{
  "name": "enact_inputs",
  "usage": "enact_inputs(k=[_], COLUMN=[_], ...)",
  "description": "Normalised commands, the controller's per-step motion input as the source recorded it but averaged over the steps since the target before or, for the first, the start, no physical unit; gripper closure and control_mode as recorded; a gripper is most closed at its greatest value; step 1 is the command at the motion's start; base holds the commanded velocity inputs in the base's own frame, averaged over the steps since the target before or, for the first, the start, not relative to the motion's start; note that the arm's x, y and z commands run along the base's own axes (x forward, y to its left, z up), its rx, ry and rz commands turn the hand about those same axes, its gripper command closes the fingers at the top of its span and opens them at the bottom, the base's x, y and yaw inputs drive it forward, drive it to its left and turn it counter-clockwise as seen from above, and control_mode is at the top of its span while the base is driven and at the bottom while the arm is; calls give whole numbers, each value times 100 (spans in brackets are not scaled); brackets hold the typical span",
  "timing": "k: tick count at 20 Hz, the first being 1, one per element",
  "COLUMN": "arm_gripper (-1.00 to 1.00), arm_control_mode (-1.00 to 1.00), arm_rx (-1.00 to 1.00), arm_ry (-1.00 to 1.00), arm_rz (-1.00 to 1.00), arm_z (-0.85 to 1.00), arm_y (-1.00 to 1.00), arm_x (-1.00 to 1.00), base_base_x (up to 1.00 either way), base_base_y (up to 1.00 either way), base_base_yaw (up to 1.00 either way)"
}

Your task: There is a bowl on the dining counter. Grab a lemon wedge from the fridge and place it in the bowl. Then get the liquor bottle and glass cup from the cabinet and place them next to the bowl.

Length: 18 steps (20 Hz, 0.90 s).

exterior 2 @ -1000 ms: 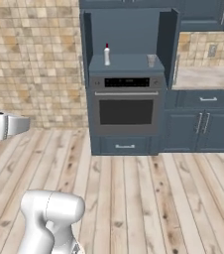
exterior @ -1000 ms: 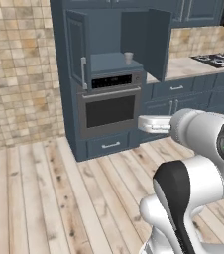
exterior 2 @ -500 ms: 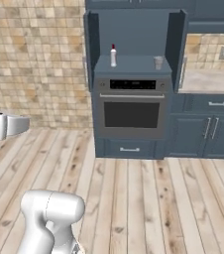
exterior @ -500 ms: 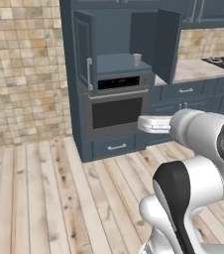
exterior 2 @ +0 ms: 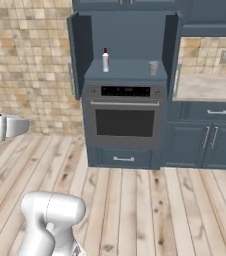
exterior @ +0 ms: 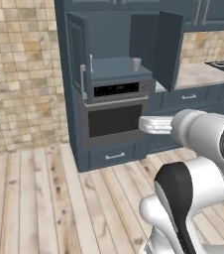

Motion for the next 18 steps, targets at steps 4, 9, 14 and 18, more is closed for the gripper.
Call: enact_inputs(k=[4, 9, 14, 18], arm_gripper=[-100, -100, -100, -100], arm_control_mode=[100, 100, 100, 100], arm_rx=[0, 0, 0, 0], arm_ry=[0, 0, 0, 0], arm_rz=[0, 0, 0, 0], arm_z=[0, 0, 0, 0], arm_y=[0, 0, 0, 0], arm_x=[0, 0, 0, 0], base_base_x=[66, 22, 14, 31], base_base_y=[-44, -56, -52, -47], base_base_yaw=[5, 13, 15, 17])
